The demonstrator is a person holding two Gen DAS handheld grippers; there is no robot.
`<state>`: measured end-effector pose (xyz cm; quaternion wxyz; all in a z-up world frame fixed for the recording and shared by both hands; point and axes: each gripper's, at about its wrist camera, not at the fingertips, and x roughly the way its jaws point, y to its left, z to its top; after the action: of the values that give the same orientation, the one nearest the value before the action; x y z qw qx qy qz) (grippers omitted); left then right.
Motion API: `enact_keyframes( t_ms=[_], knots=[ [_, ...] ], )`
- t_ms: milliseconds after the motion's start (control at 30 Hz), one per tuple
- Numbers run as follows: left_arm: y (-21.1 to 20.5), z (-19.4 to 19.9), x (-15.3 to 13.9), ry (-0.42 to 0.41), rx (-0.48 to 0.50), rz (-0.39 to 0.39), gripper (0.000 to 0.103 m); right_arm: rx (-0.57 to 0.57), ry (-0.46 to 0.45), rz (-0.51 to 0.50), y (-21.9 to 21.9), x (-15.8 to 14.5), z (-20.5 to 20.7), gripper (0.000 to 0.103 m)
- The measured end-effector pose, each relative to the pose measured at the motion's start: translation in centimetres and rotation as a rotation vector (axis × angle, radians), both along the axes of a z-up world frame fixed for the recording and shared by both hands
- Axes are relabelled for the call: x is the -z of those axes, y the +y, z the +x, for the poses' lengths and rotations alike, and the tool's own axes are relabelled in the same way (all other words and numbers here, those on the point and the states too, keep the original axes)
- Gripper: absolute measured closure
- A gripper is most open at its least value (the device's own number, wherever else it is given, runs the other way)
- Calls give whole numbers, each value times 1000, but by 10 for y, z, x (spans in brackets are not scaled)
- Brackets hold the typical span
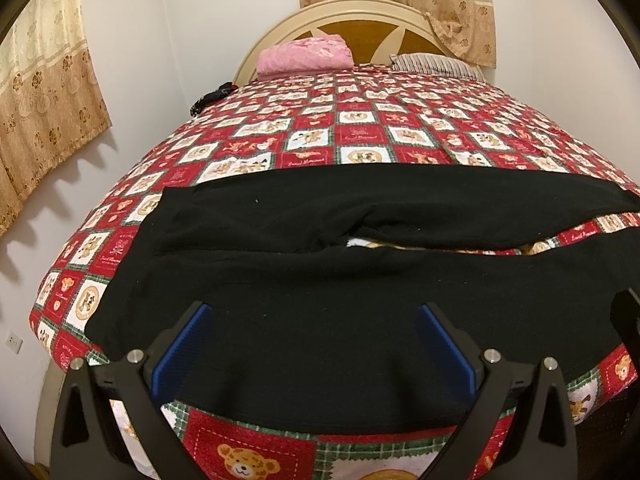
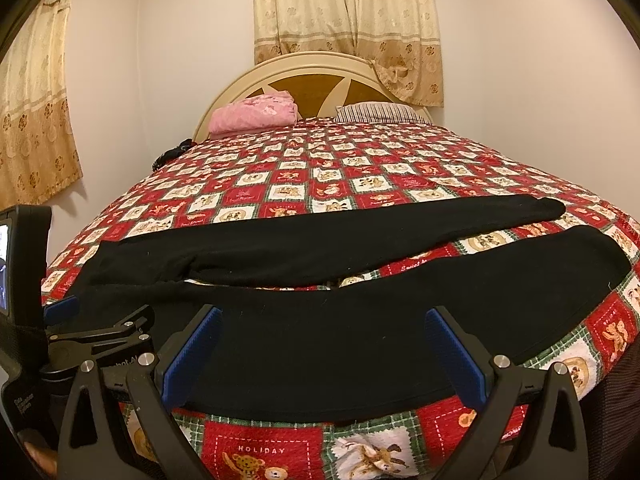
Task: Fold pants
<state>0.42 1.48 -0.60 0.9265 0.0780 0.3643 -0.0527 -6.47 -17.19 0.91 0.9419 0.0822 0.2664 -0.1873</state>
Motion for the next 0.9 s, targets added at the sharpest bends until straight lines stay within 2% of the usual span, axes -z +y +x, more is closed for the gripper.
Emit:
enact_keyframes(
  t_ms=[267,433,633,767,833,900],
  knots=[
    [21,18,-4,-4,-11,13,0,-22,13,-1,-14,-1,21,1],
    [74,51,-20,-25,-54,-9,0,-83,53,-48,-24,-4,55,1],
    [145,140,-27,62,-82,5,0,-166,95,-54,-31,-10,103,1],
    [176,200,-10,147,-117,-6,0,-232,90,-4,-27,-8,126,1],
    [187,227,5,208,-134,-33,4,-255,110,9,-23,-4,140,1],
    [190,243,19,258,-148,-51,17,-267,135,14,-20,1,152,1]
  ],
)
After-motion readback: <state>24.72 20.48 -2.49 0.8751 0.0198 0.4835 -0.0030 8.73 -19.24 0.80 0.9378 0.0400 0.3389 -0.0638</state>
